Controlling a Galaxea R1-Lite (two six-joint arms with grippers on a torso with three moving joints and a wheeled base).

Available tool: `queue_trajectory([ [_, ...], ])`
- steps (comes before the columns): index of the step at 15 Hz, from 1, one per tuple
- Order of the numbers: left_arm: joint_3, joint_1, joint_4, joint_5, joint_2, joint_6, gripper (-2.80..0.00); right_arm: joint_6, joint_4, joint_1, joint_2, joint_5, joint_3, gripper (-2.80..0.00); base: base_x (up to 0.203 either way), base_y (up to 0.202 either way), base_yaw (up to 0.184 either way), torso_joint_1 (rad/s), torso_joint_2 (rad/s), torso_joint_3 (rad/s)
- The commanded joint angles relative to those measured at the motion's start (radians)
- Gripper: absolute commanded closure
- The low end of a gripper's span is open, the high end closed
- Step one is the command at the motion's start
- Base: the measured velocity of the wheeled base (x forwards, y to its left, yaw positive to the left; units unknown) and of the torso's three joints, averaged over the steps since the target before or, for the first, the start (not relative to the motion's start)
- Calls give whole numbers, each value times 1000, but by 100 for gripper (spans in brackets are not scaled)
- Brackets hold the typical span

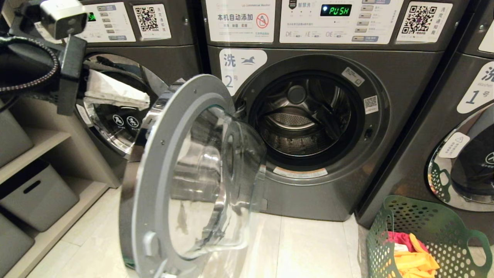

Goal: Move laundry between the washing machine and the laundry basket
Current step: Close the washing machine door with the left hand

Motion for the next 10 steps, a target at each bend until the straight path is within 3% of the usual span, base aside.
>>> queue_trajectory([
  [1, 1, -141, 4, 11, -21, -3, 0, 1, -1, 0, 2, 0, 0, 0, 0, 0, 0, 0, 0, 0],
  [3, 1, -323, -31, 87, 34, -9, 0, 0, -1, 0, 2, 1, 0, 0, 0, 0, 0, 0, 0, 0],
  [5, 0, -408, -191, 181, 190, -10, 0, -7, -1, 0, 2, 3, 2, 0, 0, 0, 0, 0, 0, 0],
  [8, -3, -502, -790, 419, 495, 20, 0, -10, 0, 0, 2, 0, 2, 0, 0, 0, 0, 0, 0, 0],
  [10, -3, -548, -1126, 564, 600, 109, 0, -13, -1, 0, 2, 3, 2, 0, 0, 0, 0, 0, 0, 0],
])
